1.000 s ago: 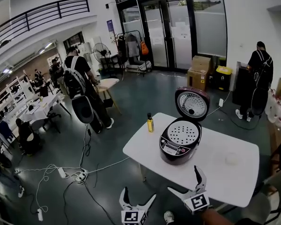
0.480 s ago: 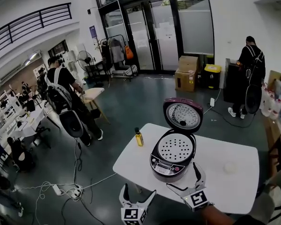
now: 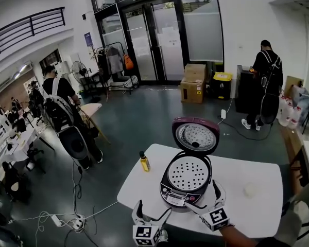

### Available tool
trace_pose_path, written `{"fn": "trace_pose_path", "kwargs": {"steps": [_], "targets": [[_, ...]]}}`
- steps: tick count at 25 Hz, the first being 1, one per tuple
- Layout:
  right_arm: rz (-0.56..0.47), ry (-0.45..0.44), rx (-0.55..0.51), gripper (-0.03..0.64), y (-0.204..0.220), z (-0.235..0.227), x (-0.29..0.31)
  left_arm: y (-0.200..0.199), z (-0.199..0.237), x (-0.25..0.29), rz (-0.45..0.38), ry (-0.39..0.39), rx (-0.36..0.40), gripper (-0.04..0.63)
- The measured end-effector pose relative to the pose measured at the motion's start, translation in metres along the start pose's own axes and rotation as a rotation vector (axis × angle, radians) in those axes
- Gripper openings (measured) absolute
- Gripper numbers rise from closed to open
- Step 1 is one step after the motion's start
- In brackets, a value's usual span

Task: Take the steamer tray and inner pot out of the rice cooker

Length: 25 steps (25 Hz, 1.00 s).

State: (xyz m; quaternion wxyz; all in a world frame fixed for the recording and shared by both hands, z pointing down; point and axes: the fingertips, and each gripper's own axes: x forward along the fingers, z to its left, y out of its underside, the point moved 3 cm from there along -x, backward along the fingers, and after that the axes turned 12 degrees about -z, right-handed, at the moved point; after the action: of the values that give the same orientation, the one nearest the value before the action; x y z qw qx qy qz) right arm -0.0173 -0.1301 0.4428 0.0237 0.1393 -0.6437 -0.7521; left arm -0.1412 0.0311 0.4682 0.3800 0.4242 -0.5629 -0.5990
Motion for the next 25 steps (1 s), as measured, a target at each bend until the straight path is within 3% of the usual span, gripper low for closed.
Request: {"fn": "trace_pose_path", "kwargs": {"steps": [8,18,25], "targets": [[0.060,0.162,-0.011,0.592,0.020,-0.015,0.043,0.011,0.042,0.069,0.059,0.182,-0.022,0.557],[0.248,0.351,0.019,0.592,0.068,-0.049,0.070,0.044,0.068,0.163,0.155,0.430,-0.066,0.535],[0.362,0.413,0.035,0.592,0.105,-0.076,0.080,0.071,0.075,0.213,0.233,0.595,-0.025,0.517]]}}
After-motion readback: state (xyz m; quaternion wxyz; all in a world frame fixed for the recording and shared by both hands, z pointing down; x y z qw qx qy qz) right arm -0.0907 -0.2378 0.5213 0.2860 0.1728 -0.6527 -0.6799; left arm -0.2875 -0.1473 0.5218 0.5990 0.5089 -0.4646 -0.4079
